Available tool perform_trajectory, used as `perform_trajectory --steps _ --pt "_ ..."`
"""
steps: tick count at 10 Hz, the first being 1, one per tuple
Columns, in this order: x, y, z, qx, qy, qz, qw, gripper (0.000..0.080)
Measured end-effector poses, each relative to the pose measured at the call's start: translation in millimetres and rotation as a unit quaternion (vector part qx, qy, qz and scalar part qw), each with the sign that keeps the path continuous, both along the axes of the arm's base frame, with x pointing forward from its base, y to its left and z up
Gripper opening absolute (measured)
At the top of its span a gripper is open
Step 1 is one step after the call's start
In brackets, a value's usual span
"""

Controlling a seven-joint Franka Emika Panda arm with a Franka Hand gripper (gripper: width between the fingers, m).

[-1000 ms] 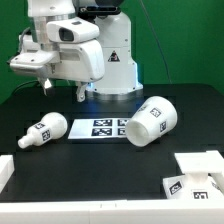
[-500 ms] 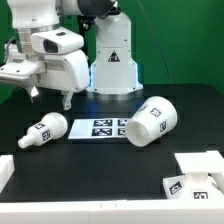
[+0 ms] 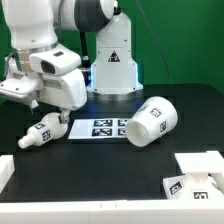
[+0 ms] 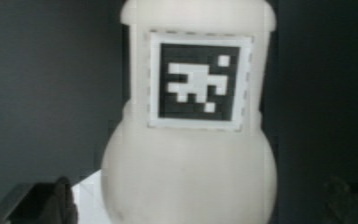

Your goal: Assemble lamp

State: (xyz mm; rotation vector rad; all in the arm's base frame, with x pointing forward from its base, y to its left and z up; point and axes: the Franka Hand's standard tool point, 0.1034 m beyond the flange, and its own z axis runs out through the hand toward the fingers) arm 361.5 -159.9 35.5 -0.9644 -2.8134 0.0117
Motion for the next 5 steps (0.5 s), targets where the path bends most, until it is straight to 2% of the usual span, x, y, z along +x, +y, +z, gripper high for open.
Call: perform_trajectory --steps 2,3,4,5 --pt "-2.8 1.8 -11.9 -0.001 0.016 -0.009 1.0 0.0699" --pt "-1.9 0.7 -11.2 -0.001 0.025 -0.017 1.0 0.0699" --pt "-2.2 -0.2 -11.0 -0.002 0.025 -0.014 1.0 0.0565" --pt "-2.4 -0.7 -11.0 -0.004 0.025 -0.014 1.0 0.0568"
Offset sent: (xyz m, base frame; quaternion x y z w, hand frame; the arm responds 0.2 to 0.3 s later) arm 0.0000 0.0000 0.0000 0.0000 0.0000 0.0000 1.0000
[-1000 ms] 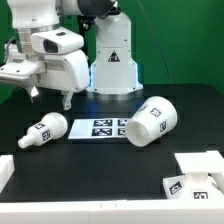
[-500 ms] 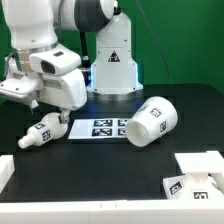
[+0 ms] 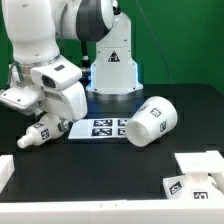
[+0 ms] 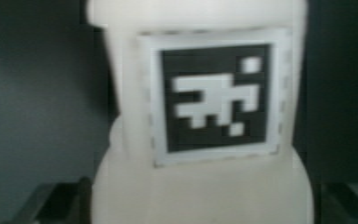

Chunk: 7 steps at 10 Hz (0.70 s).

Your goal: Assemble lamp

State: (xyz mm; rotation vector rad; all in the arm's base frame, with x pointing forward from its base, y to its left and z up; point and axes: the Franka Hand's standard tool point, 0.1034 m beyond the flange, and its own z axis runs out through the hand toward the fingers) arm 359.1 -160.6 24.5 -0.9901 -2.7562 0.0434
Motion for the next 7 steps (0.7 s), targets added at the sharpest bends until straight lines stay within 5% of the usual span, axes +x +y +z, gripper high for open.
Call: perform_trajectory --steps 7 --pt "0.0 -2.1 2.3 -0.004 0.001 -0.027 1.0 0.057"
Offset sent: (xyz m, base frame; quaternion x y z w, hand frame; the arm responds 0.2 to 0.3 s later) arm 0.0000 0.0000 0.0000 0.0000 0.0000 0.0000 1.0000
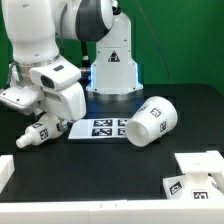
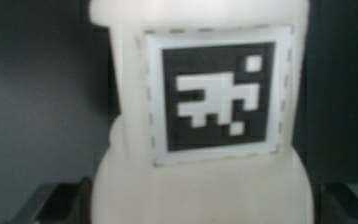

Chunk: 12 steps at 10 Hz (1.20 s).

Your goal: Assemble lamp

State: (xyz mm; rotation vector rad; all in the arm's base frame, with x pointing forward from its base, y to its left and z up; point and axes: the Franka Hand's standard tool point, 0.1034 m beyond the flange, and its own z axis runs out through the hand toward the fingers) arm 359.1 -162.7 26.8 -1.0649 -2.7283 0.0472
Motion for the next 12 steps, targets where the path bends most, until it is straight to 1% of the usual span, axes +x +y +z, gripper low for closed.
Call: perform_trajectory --steps 2,3,4,5,7,8,9,10,12 --pt "10.6 -7.1 21.6 -0.018 -0.015 -0.074 0.997 0.057" --pt "15.4 -5.5 26.9 -0.034 -0.018 -0.151 0.988 0.057" --pt "19.1 -2.5 30.3 -0.049 -0.019 -0.224 0.973 0.057" --pt "21.4 4.1 30.8 -0.065 -0.016 -0.314 0.947 0.057" --pt "26.1 25.4 29.5 -0.095 -0.004 -0.469 0.878 0.057" --pt "29.5 32.4 31.0 -0.109 0.008 -0.543 0.833 0.057" --pt "35.8 37.4 32.7 -0.11 0.0 -0.568 0.815 0.057" --pt "37.9 38.9 32.7 -0.108 -0.01 -0.577 0.809 0.0571" --pt "36.4 39.1 31.1 -0.117 -0.003 -0.628 0.769 0.0571"
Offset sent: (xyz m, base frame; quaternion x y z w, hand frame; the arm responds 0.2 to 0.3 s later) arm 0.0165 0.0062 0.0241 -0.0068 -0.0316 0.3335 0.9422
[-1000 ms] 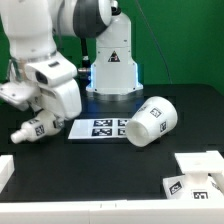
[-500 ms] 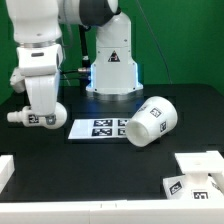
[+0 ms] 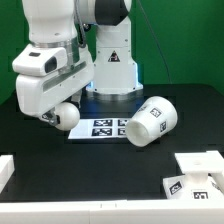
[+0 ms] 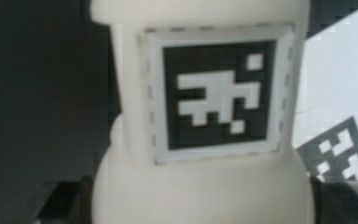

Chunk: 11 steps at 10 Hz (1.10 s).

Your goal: Assemble lamp

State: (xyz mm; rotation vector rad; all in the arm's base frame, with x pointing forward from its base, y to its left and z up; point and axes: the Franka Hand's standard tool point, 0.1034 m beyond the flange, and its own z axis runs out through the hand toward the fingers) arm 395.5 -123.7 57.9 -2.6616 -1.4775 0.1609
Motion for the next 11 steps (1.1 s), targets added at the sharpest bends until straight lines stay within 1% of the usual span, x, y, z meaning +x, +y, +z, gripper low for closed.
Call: perform_trajectory --steps 3,4,6,8,9,11 --pt "0.7 0.2 -0.2 -0.014 0.002 -0.108 0.994 0.0571" --pt "4.6 0.3 1.1 -0.022 -0.004 -0.184 0.983 0.0571" --pt "4.4 -0.7 -3.2 -0.024 0.0 -0.303 0.953 0.0571" --pt "0.8 1.0 -11.7 -0.028 0.013 -0.438 0.899 0.0571" --pt "0.7 2.6 -14.4 -0.03 0.015 -0.473 0.881 0.0571" --pt "1.0 6.0 -15.6 -0.032 0.017 -0.504 0.863 0.0571"
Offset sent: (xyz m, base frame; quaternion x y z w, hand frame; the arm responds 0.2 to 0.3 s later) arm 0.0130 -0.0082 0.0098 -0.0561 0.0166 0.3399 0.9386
